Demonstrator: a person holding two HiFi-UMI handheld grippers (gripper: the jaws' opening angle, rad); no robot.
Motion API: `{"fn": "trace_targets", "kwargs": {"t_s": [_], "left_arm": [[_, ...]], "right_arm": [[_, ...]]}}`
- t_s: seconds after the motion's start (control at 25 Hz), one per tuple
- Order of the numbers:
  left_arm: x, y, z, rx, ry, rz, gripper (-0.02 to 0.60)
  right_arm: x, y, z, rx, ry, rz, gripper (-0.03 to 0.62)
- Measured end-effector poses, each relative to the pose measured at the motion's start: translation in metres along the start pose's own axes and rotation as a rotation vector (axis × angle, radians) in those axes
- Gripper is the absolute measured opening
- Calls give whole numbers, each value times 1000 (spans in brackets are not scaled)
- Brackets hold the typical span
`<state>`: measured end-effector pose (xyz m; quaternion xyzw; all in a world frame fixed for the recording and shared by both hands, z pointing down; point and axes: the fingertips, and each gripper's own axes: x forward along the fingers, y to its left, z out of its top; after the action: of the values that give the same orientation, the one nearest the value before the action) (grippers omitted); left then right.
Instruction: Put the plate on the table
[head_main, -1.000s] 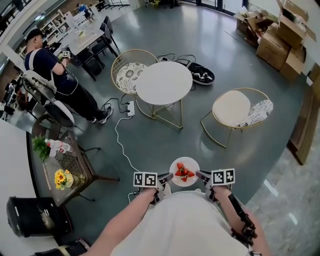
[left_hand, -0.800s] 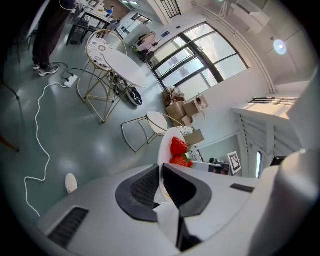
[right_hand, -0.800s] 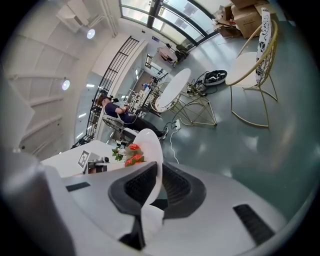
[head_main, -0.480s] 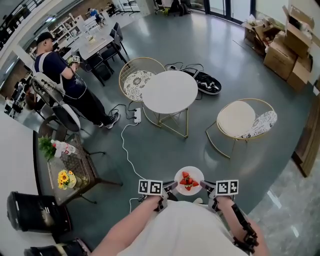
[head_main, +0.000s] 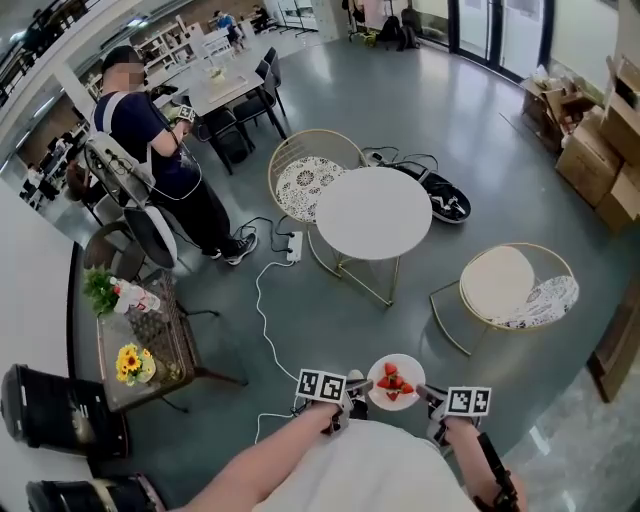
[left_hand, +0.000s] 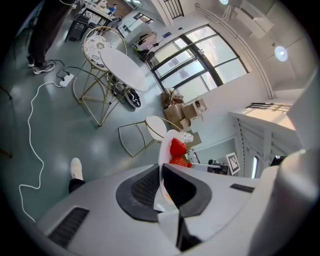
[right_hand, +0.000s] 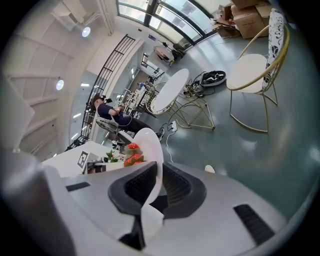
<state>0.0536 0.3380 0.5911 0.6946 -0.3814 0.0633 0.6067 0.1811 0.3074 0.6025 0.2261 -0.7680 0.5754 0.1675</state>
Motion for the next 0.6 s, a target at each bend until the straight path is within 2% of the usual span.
{"fn": "trace_targets", "kwargs": {"t_s": [0.24,0.44,0.6], "left_arm": [[7,8,58,-21,8,-73,12],[-12,41,109,-15,2,-77,12],[-34,56,161,-7,-7,-88,12]], "right_arm": [[21,5,57,-16,7,-52,21],[69,18,97,-46,18,-75,21],[111,50,134,-62,29,-69,21]]}}
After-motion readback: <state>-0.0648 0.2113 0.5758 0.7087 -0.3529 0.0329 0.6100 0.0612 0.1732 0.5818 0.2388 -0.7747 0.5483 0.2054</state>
